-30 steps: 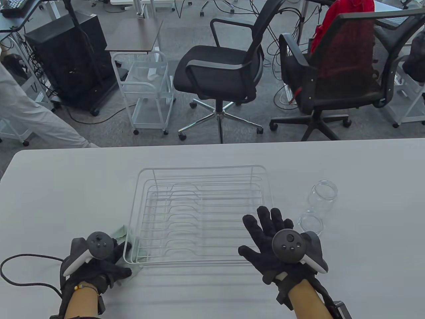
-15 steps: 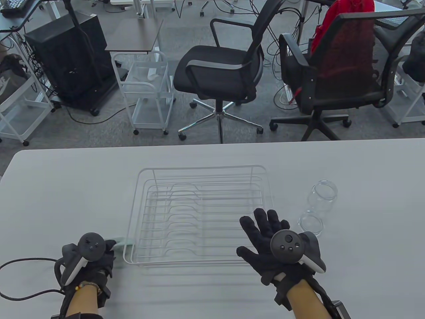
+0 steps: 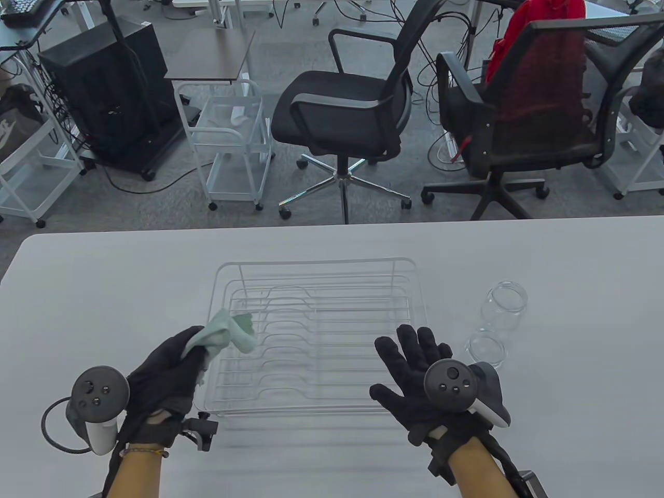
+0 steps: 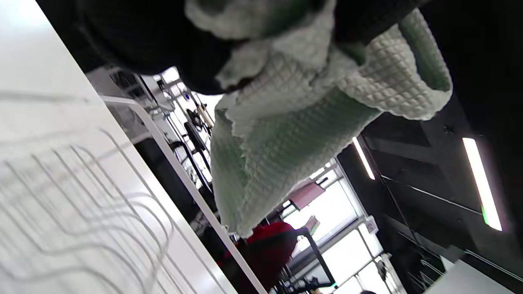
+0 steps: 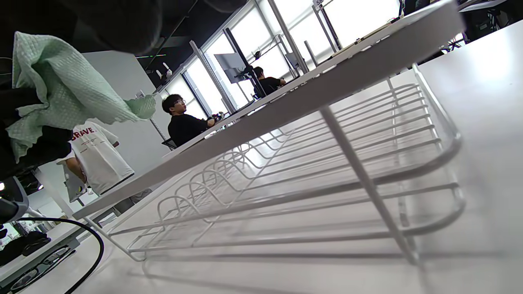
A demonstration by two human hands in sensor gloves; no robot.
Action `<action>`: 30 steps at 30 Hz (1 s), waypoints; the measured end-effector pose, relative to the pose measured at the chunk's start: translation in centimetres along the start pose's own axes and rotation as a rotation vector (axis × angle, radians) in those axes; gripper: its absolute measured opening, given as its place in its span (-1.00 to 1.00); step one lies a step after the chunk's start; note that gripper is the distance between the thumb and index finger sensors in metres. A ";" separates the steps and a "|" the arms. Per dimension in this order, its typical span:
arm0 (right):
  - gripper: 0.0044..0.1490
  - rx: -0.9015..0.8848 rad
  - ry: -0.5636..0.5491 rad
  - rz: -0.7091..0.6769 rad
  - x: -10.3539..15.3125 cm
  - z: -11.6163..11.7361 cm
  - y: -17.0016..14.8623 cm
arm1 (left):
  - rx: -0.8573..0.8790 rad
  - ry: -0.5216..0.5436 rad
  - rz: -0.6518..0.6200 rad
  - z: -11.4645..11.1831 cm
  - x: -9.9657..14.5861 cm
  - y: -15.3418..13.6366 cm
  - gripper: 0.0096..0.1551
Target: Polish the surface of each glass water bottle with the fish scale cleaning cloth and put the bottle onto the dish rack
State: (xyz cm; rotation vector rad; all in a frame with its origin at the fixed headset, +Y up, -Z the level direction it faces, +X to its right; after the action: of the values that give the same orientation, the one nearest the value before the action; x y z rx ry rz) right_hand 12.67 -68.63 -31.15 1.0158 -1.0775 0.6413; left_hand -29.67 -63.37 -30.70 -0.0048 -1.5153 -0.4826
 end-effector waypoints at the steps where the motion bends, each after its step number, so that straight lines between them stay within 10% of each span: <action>1: -0.01 -0.005 -0.004 -0.007 0.0 -0.1 0.0 | 0.019 -0.030 -0.003 -0.8 0.0 0.2 -0.57; 10: -0.05 -0.177 -0.329 -0.105 2.1 -5.6 -0.2 | 0.021 -0.066 0.000 -2.0 0.1 0.0 -0.57; 14: 0.00 -0.278 -0.539 0.159 4.8 -9.1 -4.1 | 0.022 -0.046 -0.003 -1.4 0.2 -0.1 -0.57; 21: 0.46 -0.717 -0.292 0.569 6.8 -6.0 -12.4 | -0.033 -0.060 -0.006 -1.6 0.2 -0.3 -0.57; 26: 0.59 -0.885 -0.005 0.511 5.9 -3.4 -14.3 | -0.045 -0.068 -0.005 -1.6 0.1 -0.3 -0.57; 30: 0.56 -0.887 -0.109 0.491 5.6 -2.7 -15.1 | 0.024 -0.095 0.020 -1.7 0.1 -0.4 -0.57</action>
State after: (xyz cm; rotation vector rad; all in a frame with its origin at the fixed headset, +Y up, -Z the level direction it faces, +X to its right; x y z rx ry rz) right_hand 28.45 -72.80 -31.62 0.0104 -1.5246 0.4104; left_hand -28.21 -64.20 -30.88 -0.0246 -1.6131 -0.4534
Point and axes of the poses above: the tracker on the back of each hand, its own y axis roughly to the thumb side, its own x axis roughly from the fingertips to the wrist, z = x × y, the point moved 2 cm from there along -x, roughly from the wrist to the fingertips, and after that the axes turned 7 degrees about x, right-handed, at the moved point
